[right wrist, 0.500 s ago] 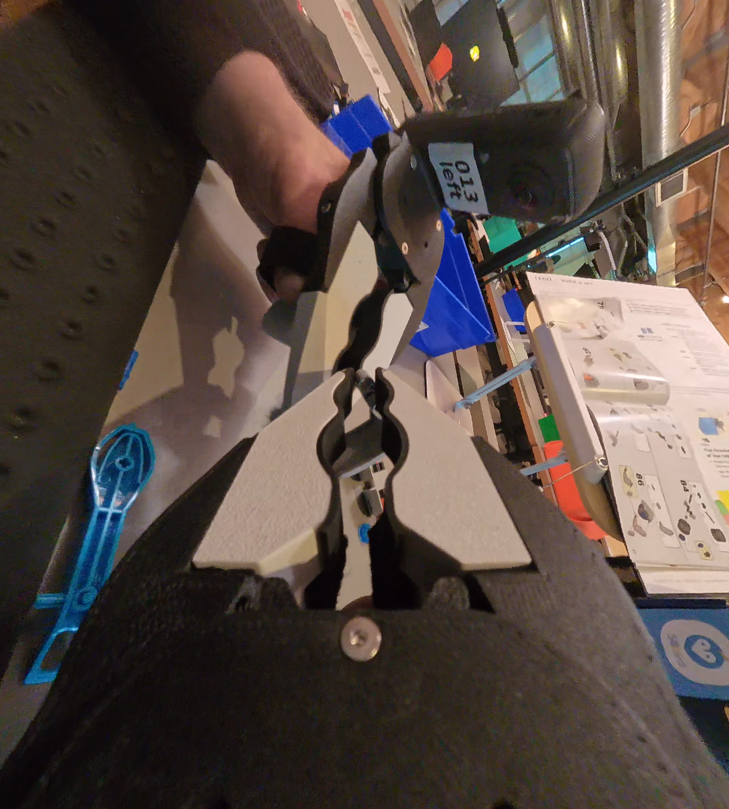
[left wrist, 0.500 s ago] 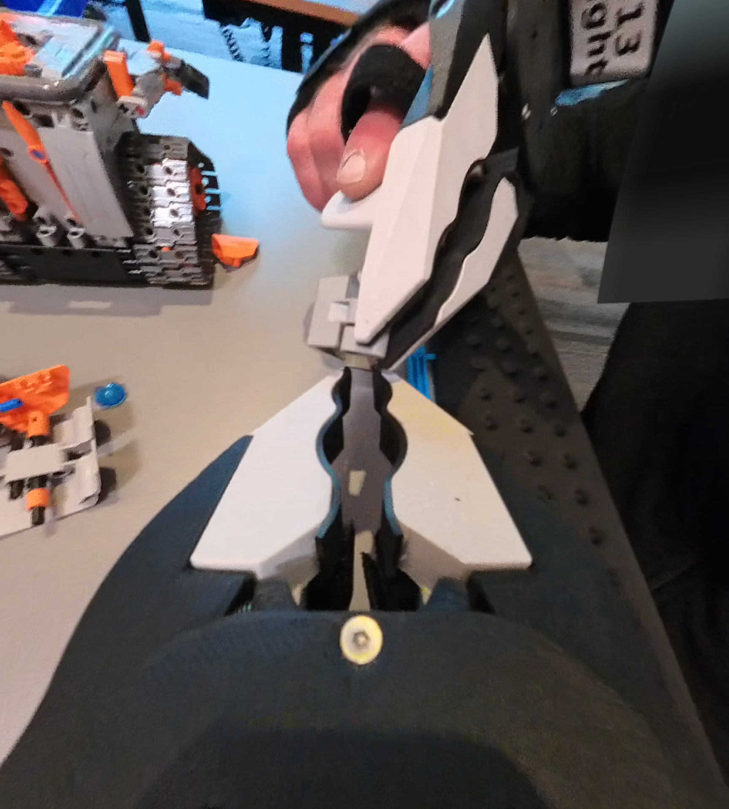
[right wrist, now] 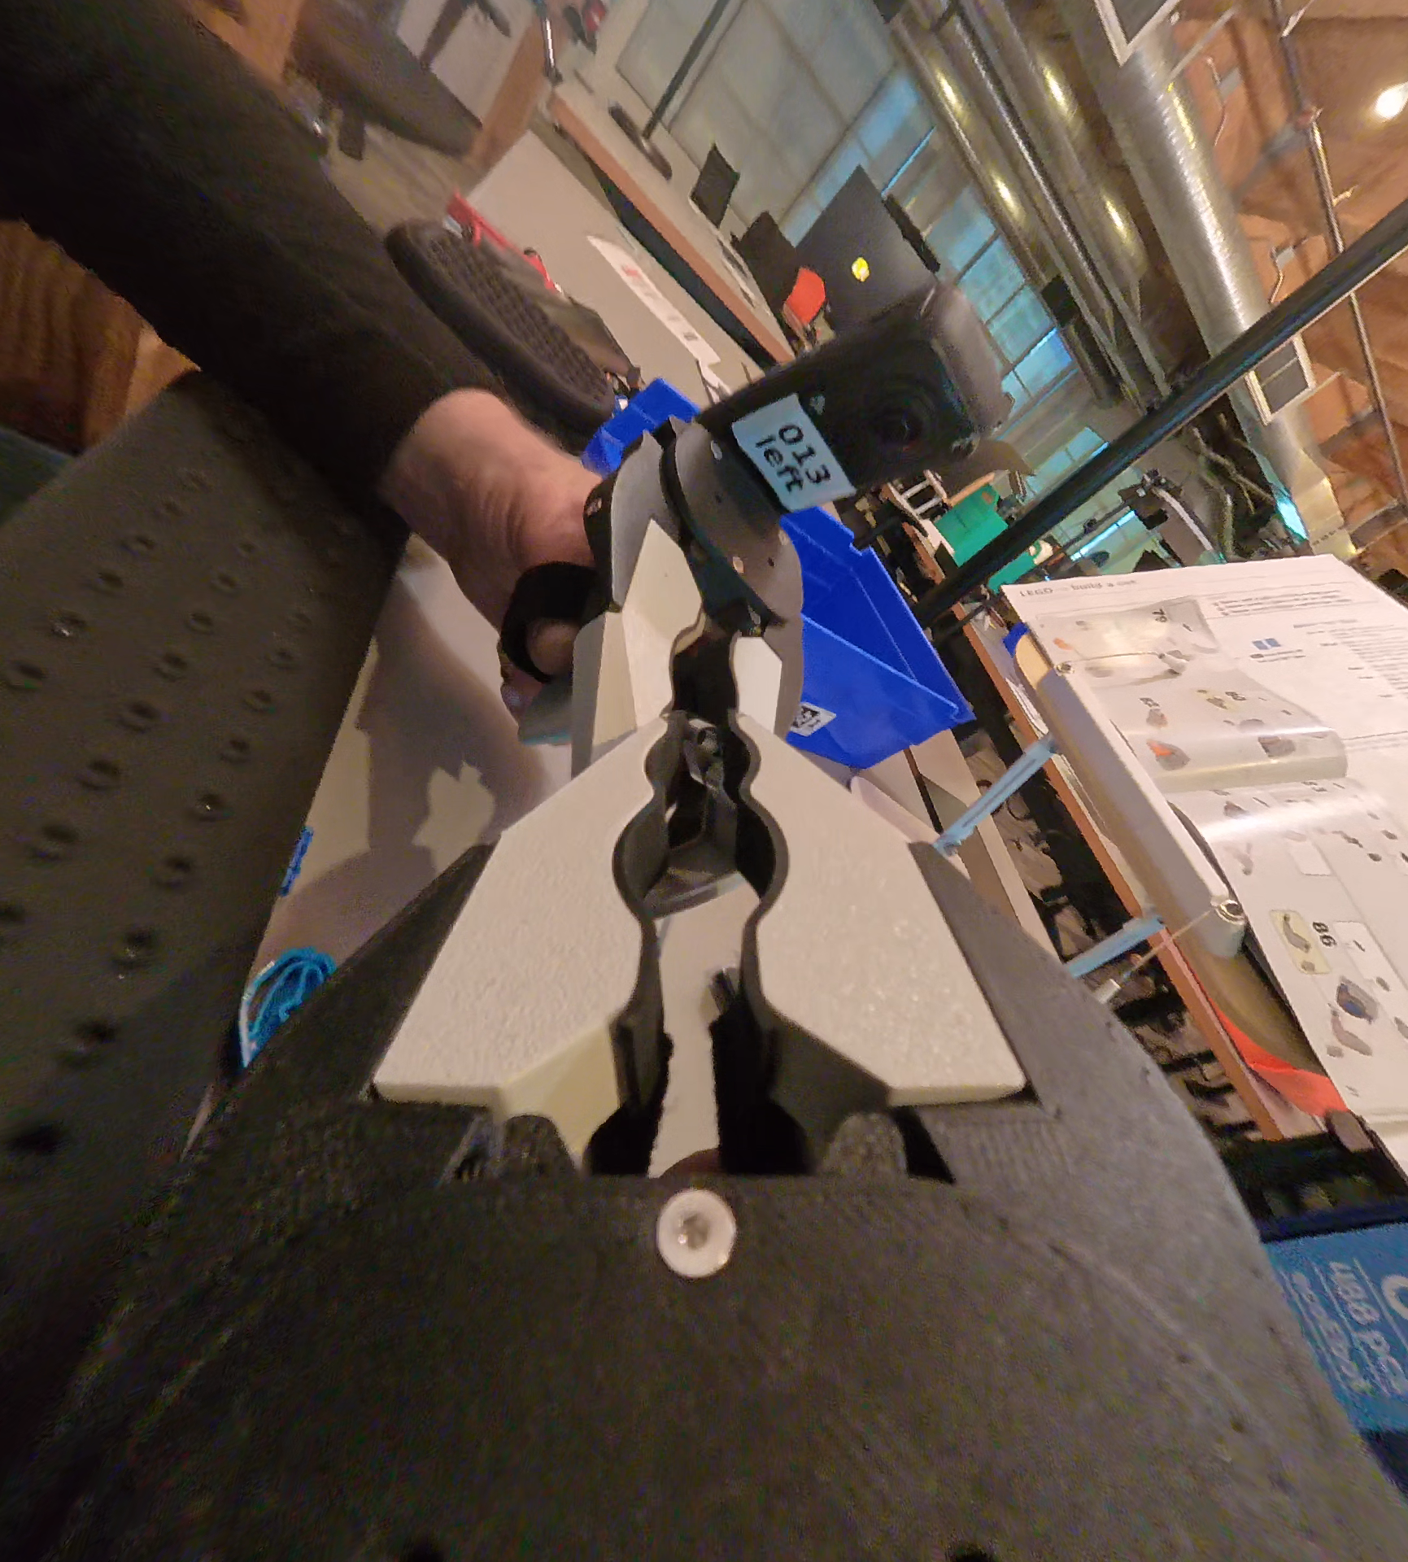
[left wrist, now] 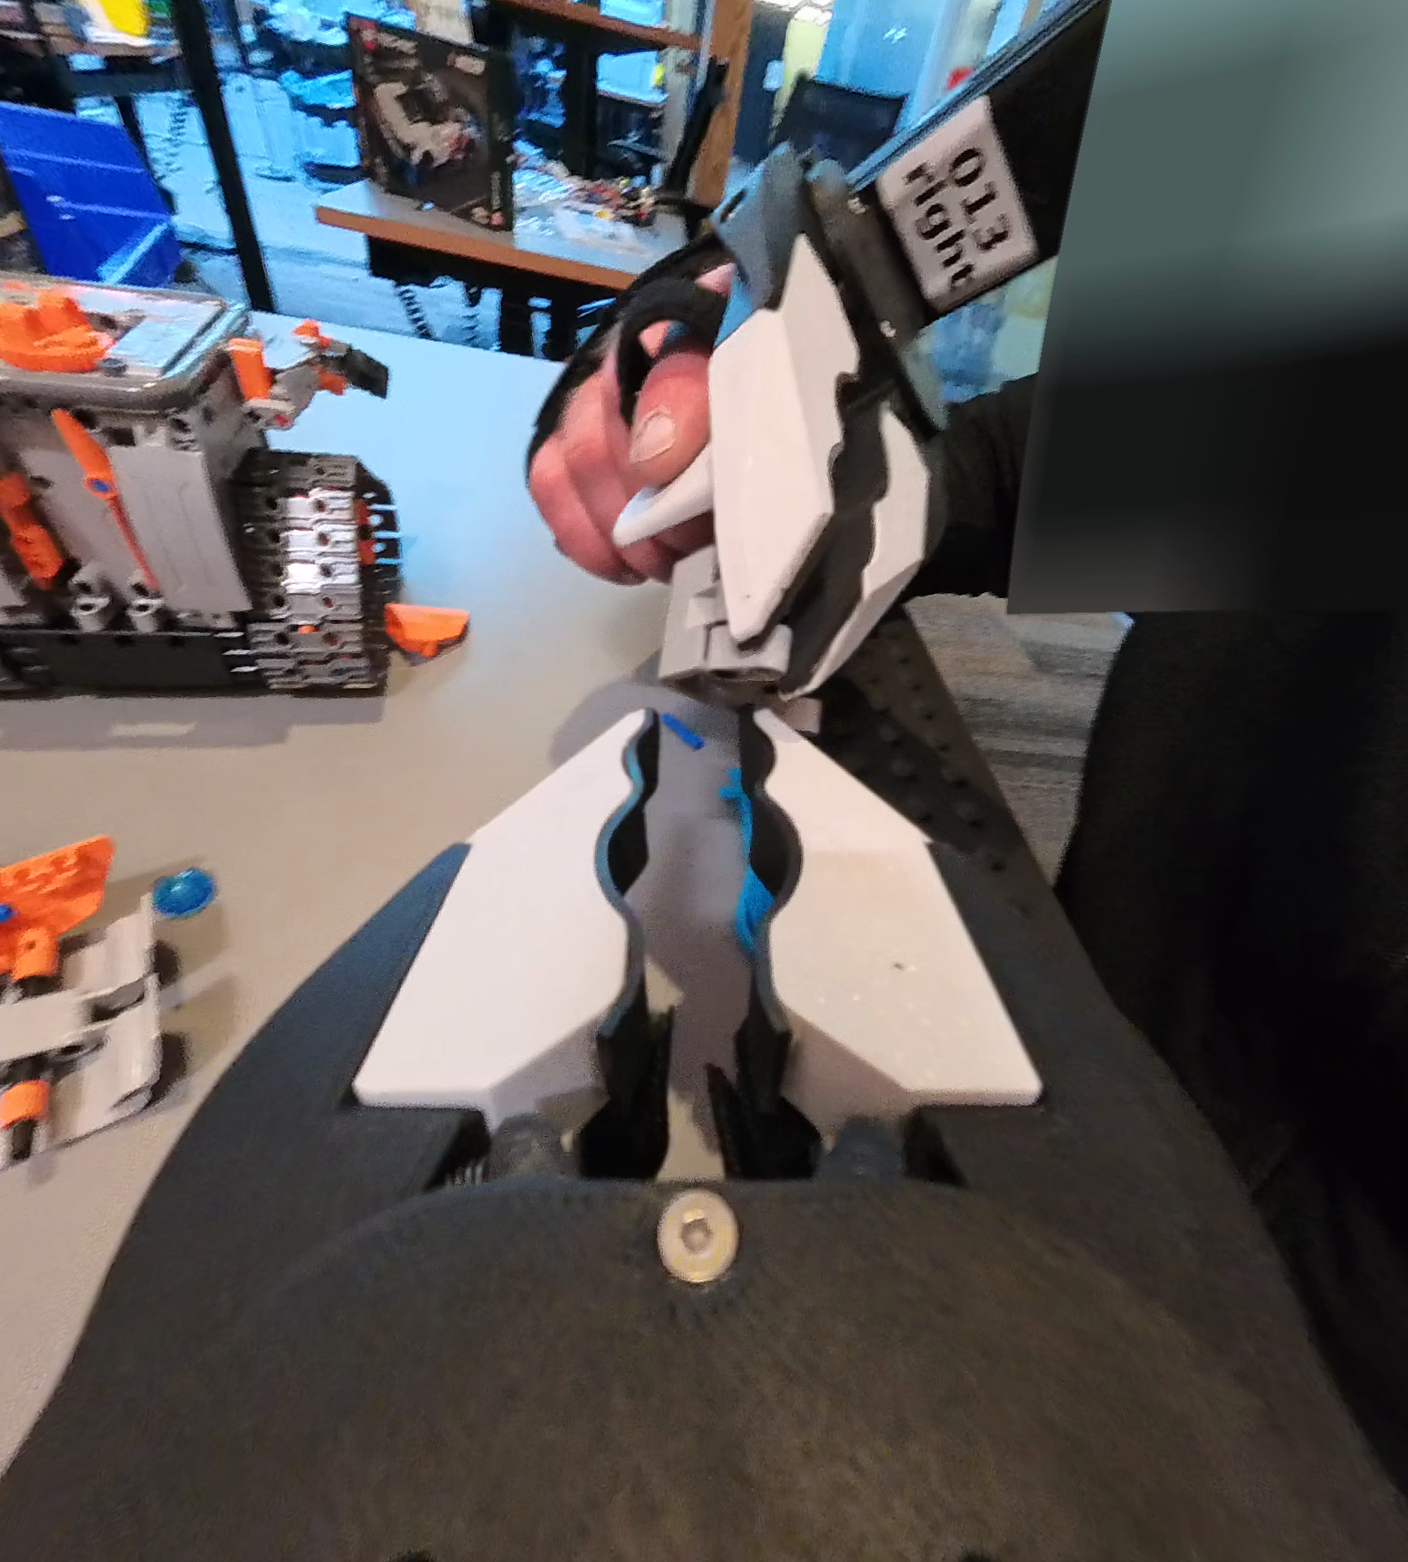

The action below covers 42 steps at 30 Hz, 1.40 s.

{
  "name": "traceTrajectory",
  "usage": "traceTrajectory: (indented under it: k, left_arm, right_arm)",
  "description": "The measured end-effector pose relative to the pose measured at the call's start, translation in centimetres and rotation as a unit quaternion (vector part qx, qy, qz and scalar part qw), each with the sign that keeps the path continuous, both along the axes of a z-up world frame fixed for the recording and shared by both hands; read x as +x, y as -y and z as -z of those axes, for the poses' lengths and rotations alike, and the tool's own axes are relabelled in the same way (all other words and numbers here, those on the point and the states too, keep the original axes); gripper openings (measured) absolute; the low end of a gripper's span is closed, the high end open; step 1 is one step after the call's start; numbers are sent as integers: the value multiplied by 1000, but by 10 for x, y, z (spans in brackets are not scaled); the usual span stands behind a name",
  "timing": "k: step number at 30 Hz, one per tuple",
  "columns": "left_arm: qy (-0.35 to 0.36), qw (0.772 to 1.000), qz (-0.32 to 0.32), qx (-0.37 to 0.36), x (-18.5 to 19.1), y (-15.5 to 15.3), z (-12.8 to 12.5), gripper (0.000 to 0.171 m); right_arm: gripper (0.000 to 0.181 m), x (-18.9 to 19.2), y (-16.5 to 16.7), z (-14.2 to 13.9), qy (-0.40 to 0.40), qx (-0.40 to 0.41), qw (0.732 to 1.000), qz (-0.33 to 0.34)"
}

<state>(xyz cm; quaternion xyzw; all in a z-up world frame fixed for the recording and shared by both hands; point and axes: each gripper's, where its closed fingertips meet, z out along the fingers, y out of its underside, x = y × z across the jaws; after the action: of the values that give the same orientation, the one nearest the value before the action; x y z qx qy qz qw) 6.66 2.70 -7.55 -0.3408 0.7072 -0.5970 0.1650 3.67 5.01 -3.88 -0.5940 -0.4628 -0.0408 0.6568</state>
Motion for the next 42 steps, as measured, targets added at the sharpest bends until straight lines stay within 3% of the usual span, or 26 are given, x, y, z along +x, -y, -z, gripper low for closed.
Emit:
traceTrajectory:
  k: [3,7,18,24,31,35,42]
  left_arm:
    - [2,998,39,-44,-7,7,-7,0]
    - [5,996,63,-61,-11,11,-9,0]
    - [32,998,37,-41,-8,2,-14,0]
    - [23,999,3,-35,-1,-9,-10,0]
    - [4,999,-50,4,8,-26,2,0]
    - [-2,996,-59,70,9,-25,15,6]
    - [-12,980,-66,185,14,-26,35,22]
  right_arm:
    - [6,-3,4,-6,-23,-1,1000,-18]
    - [6,-4,7,-9,-49,-11,998,-35]
    - [10,-3,4,-13,-87,-27,995,-36]
    - [0,7,-7,-5,-99,-50,994,-16]
    - [5,33,-16,6,-87,-90,992,24]
    - [17,54,-18,8,-95,-117,987,47]
    - [36,46,6,65,-16,-289,957,-8]
